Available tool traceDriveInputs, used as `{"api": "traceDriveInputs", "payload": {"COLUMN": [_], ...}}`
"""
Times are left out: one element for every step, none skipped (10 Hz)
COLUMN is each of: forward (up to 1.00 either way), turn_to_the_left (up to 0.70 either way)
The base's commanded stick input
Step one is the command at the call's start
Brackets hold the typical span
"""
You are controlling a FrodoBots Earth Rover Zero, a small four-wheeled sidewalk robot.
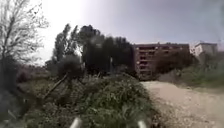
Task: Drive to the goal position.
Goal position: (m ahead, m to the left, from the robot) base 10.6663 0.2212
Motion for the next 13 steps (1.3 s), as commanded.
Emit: {"api": "traceDriveInputs", "payload": {"forward": [1.00, 1.00, 1.00, 1.00, 1.00, 0.98, 0.58, 0.00, -0.38, -0.87, -1.00, -1.00, -1.00], "turn_to_the_left": [0.00, 0.00, 0.00, -0.05, -0.25, -0.39, -0.23, 0.00, 0.00, 0.00, 0.00, 0.00, 0.00]}}
